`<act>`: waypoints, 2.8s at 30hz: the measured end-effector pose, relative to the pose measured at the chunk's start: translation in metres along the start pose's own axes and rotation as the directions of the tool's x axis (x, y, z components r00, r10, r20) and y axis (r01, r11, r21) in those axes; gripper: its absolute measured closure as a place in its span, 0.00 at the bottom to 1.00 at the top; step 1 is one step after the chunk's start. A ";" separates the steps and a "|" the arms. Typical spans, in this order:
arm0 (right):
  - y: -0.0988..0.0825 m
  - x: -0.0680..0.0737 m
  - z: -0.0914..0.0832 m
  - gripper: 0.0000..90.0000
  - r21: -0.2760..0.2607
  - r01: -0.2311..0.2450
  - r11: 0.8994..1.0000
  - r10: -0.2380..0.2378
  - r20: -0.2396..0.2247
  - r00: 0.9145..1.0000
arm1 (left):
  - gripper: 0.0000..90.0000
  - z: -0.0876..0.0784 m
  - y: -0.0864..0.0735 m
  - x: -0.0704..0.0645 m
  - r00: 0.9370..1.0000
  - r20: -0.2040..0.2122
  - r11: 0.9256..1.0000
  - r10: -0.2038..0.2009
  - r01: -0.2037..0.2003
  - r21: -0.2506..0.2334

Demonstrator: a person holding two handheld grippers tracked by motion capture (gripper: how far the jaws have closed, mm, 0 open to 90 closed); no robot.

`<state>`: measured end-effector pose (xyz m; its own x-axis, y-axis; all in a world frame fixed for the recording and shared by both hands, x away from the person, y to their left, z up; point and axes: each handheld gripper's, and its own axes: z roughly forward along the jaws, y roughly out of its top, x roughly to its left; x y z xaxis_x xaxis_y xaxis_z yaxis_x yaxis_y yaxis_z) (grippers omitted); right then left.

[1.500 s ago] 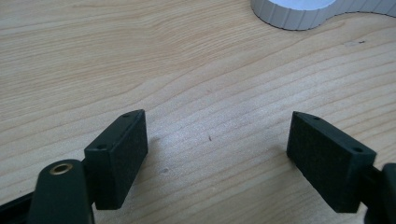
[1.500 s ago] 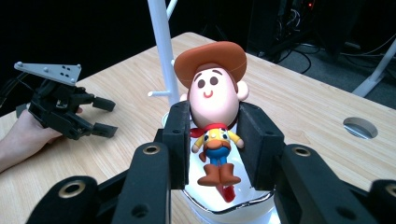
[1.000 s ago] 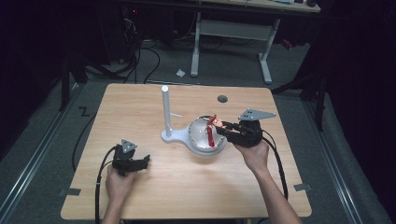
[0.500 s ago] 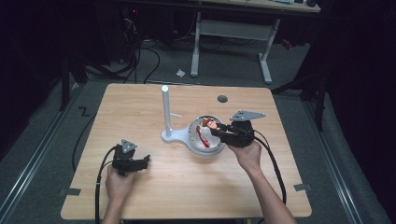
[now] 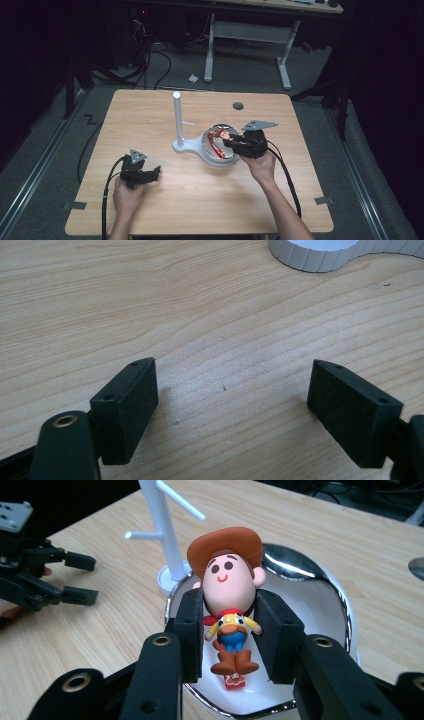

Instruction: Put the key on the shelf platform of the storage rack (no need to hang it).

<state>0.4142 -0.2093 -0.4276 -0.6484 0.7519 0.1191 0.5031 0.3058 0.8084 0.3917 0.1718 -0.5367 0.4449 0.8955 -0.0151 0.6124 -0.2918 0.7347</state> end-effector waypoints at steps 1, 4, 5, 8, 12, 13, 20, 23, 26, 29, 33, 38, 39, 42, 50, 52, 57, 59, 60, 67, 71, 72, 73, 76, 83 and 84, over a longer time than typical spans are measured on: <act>-0.001 -0.001 0.001 0.73 0.005 0.001 1.000 -0.001 0.003 1.000 | 0.23 0.000 0.000 0.000 1.000 -0.001 1.000 0.000 0.000 -0.001; -0.002 -0.001 0.004 0.73 0.017 0.007 1.000 -0.007 0.015 1.000 | 0.23 0.000 0.000 0.000 1.000 -0.001 1.000 0.000 0.000 0.000; -0.002 -0.001 0.008 0.73 0.021 0.011 1.000 -0.011 0.018 1.000 | 0.23 0.000 0.000 0.000 1.000 0.000 1.000 0.000 0.000 0.001; -0.002 -0.002 0.010 0.73 0.026 0.002 1.000 -0.003 0.019 1.000 | 0.23 0.000 0.000 0.000 1.000 -0.001 1.000 0.000 0.000 -0.001; -0.004 -0.002 0.018 0.73 0.043 0.003 0.999 -0.004 0.018 1.000 | 0.23 0.000 0.000 0.000 1.000 0.000 1.000 0.000 0.000 0.001; -0.004 -0.002 0.018 0.73 0.043 0.003 0.999 -0.004 0.018 1.000 | 0.23 0.000 0.000 0.000 1.000 0.000 1.000 0.000 0.000 0.001; -0.007 -0.001 0.028 0.73 0.077 0.018 0.997 -0.021 0.032 0.999 | 0.23 0.000 0.000 0.000 1.000 0.001 1.000 0.000 0.000 0.001; -0.007 -0.001 0.029 0.73 0.082 0.015 0.997 -0.018 0.035 0.999 | 0.23 0.000 0.000 0.000 1.000 -0.001 1.000 0.000 0.000 0.000; -0.007 -0.001 0.031 0.73 0.079 0.014 0.997 -0.017 0.031 0.999 | 0.23 0.000 0.000 0.000 1.000 0.000 1.000 0.001 -0.001 0.001; -0.008 -0.002 0.035 0.73 0.091 0.011 0.996 -0.015 0.039 0.999 | 0.23 0.000 0.000 0.000 1.000 0.001 1.000 0.002 -0.002 0.001; -0.010 -0.002 0.038 0.73 0.104 0.009 0.995 -0.014 0.050 0.999 | 0.23 0.000 0.000 0.000 1.000 0.001 1.000 0.002 -0.002 0.001; -0.010 -0.002 0.039 0.73 0.107 0.003 0.994 -0.010 0.063 0.998 | 0.23 0.000 0.000 0.000 1.000 0.001 1.000 0.002 -0.002 0.002; -0.009 -0.002 0.039 0.71 0.108 0.000 0.994 -0.007 0.064 0.998 | 0.23 0.000 0.000 0.000 1.000 0.001 1.000 0.002 -0.002 0.002; -0.007 -0.001 0.037 0.64 0.098 -0.010 0.995 0.004 0.064 0.998 | 0.23 0.000 0.000 0.000 1.000 0.000 1.000 0.001 -0.001 0.000; -0.004 -0.002 0.022 0.56 0.050 -0.015 0.999 0.011 0.081 0.997 | 0.23 0.000 0.000 0.000 1.000 0.002 1.000 0.001 -0.001 0.001; -0.002 -0.004 0.017 0.55 0.038 -0.010 0.999 0.007 0.090 0.996 | 0.23 0.000 0.000 0.000 1.000 0.001 1.000 0.000 0.000 0.000; 0.000 -0.010 0.003 0.54 0.018 -0.025 1.000 0.022 0.117 0.993 | 0.23 0.000 0.000 0.000 1.000 0.002 1.000 0.000 0.000 0.000; 0.000 -0.011 0.001 0.54 0.013 -0.024 1.000 0.022 0.119 0.993 | 0.23 0.000 0.000 0.000 1.000 0.002 1.000 0.000 0.000 0.000; 0.001 -0.013 -0.004 0.56 0.003 -0.020 1.000 0.019 0.124 0.992 | 0.23 0.000 0.000 0.000 1.000 0.002 1.000 0.000 0.000 0.000; 0.002 -0.016 -0.019 0.57 -0.030 -0.023 0.999 0.027 0.138 0.990 | 0.23 0.000 0.000 0.000 1.000 0.002 1.000 0.000 0.000 0.000; 0.001 -0.020 -0.029 0.56 -0.049 -0.032 0.998 0.039 0.146 0.988 | 0.23 0.000 0.000 0.000 1.000 0.002 1.000 0.000 0.000 0.000; 0.001 -0.021 -0.032 0.56 -0.052 -0.031 0.998 0.039 0.152 0.988 | 0.23 0.000 0.000 0.000 1.000 0.002 1.000 0.000 0.000 0.000; 0.001 -0.022 -0.034 0.56 -0.055 -0.030 0.998 0.038 0.156 0.987 | 0.23 0.000 0.000 0.000 1.000 0.002 1.000 0.000 0.000 0.000; 0.000 -0.022 -0.041 0.56 -0.050 -0.028 0.998 0.036 0.168 0.985 | 0.23 0.000 0.000 0.000 1.000 0.002 1.000 0.000 0.000 0.000; -0.003 -0.024 -0.057 0.55 -0.058 -0.020 0.998 0.031 0.192 0.981 | 0.23 0.000 0.000 0.000 1.000 0.002 1.000 0.000 0.000 0.000; -0.005 -0.027 -0.061 0.56 -0.071 -0.033 0.997 0.046 0.191 0.981 | 0.23 0.000 0.000 0.000 1.000 0.002 1.000 0.000 0.000 0.000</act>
<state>0.3946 -0.2667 -0.3993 -0.5035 0.8629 0.0443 0.4826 0.2384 0.8428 0.3917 0.1719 -0.5367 0.4462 0.8948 -0.0162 0.6123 -0.2920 0.7347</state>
